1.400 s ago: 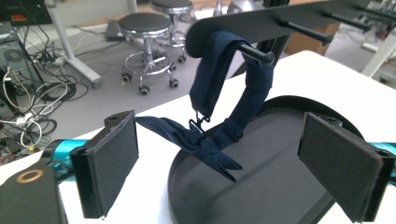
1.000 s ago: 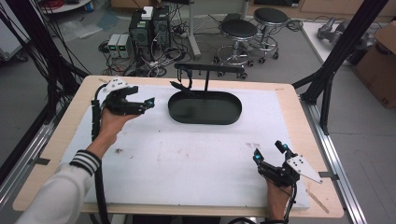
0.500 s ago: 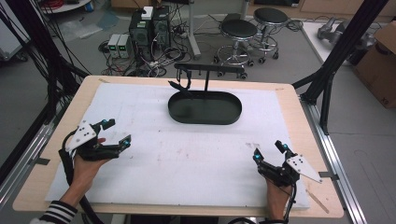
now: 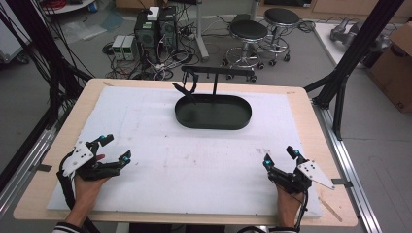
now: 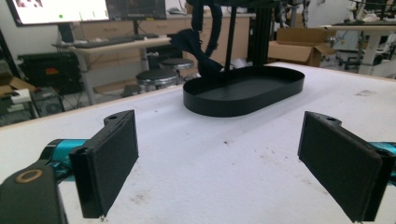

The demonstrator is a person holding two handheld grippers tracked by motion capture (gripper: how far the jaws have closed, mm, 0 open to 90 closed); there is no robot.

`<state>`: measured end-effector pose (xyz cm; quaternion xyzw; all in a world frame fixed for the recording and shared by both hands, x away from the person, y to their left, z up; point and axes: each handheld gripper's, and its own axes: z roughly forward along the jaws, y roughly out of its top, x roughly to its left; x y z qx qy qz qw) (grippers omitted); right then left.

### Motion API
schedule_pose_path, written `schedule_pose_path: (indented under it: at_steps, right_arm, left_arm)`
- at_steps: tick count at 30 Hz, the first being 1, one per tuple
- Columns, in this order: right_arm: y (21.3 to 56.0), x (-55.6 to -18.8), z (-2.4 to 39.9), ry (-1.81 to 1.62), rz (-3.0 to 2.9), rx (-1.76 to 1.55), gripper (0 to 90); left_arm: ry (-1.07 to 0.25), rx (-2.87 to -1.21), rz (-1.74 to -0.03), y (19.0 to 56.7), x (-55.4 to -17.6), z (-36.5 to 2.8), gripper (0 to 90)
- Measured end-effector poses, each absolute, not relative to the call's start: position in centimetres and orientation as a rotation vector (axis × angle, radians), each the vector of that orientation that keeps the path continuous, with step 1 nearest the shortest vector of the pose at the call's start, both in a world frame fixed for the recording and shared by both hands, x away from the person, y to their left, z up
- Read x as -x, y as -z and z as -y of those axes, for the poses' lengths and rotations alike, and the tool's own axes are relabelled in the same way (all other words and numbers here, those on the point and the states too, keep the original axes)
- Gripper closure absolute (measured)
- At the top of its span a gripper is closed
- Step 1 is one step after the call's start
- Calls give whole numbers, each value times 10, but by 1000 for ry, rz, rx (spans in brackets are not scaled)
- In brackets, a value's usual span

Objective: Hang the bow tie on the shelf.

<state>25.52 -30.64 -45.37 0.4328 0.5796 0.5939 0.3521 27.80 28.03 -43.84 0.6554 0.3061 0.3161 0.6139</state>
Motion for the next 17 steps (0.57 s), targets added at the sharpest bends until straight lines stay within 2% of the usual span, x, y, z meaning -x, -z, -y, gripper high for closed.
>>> schedule_pose_path:
  at_steps: [7, 17]
  right_arm:
    - [454, -255, 306, -1530, -1497, -1111, 101]
    - [454, -254, 305, -1526, -1499, -1105, 101]
  left_arm:
    - [-718, -1492, -774, 452, -280, -287, 120]
    - [-720, -1482, -765, 453, -279, -288, 121]
